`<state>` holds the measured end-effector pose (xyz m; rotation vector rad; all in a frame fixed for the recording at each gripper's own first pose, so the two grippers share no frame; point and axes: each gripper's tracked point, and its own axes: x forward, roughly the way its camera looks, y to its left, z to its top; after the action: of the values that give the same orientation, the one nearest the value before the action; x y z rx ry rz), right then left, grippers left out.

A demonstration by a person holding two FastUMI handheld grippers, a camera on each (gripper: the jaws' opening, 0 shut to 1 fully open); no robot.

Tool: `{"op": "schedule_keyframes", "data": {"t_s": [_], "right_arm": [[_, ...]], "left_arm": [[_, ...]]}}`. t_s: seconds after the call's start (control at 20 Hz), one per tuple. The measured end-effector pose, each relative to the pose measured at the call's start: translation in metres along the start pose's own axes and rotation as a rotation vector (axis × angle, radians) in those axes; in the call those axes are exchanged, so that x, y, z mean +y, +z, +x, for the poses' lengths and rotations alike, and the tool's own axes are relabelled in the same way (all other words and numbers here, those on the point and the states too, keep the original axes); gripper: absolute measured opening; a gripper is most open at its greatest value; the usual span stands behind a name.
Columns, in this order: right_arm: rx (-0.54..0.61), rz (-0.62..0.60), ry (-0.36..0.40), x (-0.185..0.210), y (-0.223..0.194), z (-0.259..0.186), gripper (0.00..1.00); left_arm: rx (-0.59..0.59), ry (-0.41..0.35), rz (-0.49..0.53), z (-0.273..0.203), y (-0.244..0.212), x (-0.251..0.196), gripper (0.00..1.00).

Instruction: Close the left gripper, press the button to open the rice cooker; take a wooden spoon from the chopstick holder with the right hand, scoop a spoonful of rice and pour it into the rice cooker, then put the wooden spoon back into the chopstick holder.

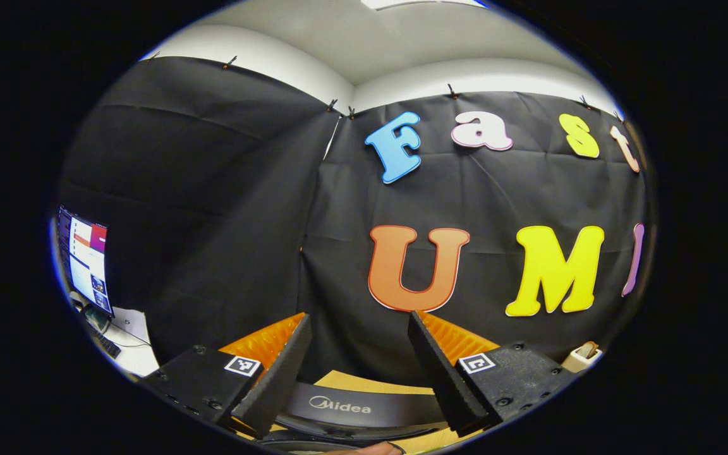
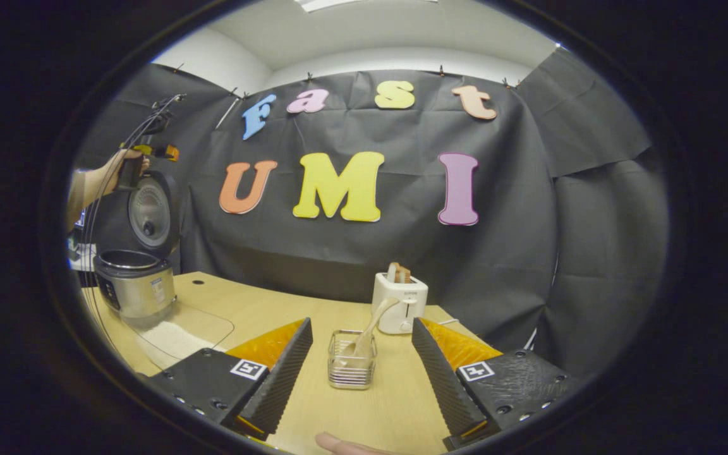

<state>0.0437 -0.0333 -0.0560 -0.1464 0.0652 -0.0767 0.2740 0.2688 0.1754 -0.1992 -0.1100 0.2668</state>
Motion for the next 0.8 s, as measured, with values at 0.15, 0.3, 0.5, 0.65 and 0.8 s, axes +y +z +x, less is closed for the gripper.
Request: {"op": "schedule_keyframes", "data": {"t_s": [0.15, 0.3, 0.5, 0.65, 0.8], "right_arm": [[0.015, 0.008, 0.007, 0.003, -0.004, 0.002, 0.94], [0.017, 0.004, 0.010, 0.005, -0.002, 0.000, 0.94], [-0.003, -0.002, 0.014, 0.011, 0.004, -0.005, 0.94], [-0.021, -0.018, 0.023, 0.016, 0.011, -0.012, 0.94], [-0.051, -0.029, 0.028, 0.019, 0.017, -0.017, 0.96]], "left_arm": [[0.044, -0.003, 0.041, 0.005, -0.017, 0.003, 1.00], [0.029, -0.010, 0.149, 0.001, -0.023, 0.005, 0.98], [0.003, -0.054, 0.111, -0.006, -0.021, 0.000, 0.95], [-0.017, -0.063, 0.136, -0.028, -0.022, 0.003, 0.96], [-0.020, -0.091, 0.133, -0.055, -0.029, 0.004, 0.96]]}}
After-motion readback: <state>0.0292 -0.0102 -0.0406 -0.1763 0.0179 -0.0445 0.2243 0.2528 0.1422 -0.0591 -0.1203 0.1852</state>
